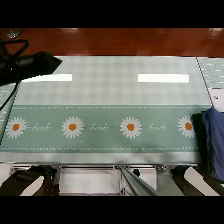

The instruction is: Fold the shirts.

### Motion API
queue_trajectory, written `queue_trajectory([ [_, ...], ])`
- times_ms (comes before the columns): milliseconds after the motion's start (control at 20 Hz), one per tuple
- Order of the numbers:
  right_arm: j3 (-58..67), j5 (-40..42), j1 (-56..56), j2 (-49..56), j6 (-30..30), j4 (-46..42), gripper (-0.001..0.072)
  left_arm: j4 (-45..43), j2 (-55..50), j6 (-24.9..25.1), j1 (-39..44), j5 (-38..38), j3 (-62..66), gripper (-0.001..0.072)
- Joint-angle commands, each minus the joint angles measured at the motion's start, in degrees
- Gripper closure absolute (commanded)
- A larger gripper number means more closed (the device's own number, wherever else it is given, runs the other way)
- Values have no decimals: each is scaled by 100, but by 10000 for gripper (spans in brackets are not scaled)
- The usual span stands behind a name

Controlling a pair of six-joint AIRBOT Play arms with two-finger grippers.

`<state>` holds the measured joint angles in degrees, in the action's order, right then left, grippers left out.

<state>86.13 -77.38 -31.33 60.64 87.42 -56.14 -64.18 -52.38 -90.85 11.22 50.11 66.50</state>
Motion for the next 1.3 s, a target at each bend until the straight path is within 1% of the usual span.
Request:
queue_trajectory([
  [0, 87, 302, 3095, 446, -133, -2129, 686, -645, -623, -52, 472, 887, 750, 676],
  [50, 50, 284, 3832, 699, -4, -2811, 687, -885, -686, -66, 575, 1014, 649, 676],
  [100, -74, 317, 4315, 953, 175, -3309, 687, -1333, -715, -297, 664, 1058, 417, 676],
  [150, -289, 411, 4618, 1252, 428, -3611, 687, -1810, -723, -636, 697, 1025, 87, 676],
  [200, -577, 518, 4734, 1552, 566, -3633, 687, -2262, -734, -1034, 684, 970, -341, 675],
  [250, -866, 647, 4750, 1812, 717, -3602, 687, -2529, -758, -1257, 634, 879, -721, 674],
  [350, -1320, 758, 4642, 2267, 1115, -3633, 687, -2651, -855, -1226, 417, 870, -1102, 674],
  [450, -1552, 756, 4529, 2481, 1528, -3633, 687, -2649, -933, -1185, 192, 841, -1091, 674],
  [550, -1602, 855, 4500, 2500, 1561, -3661, 687, -2649, -931, -852, 46, 713, -1045, 674],
  [600, -1596, 852, 4503, 2496, 1561, -3681, 687, -2645, -931, -780, 20, 769, -1014, 674],
  [700, -1598, 645, 4503, 2496, 1556, -3679, 687, -2588, -935, -793, 37, 1268, -981, 673],
  [750, -1598, 634, 4500, 2496, 1558, -3681, 687, -2583, -942, -793, 35, 1309, -981, 673],
  [1250, -1598, 640, 4503, 2496, 1556, -3681, 687, -2583, -942, -796, 33, 1296, -981, 673],
])
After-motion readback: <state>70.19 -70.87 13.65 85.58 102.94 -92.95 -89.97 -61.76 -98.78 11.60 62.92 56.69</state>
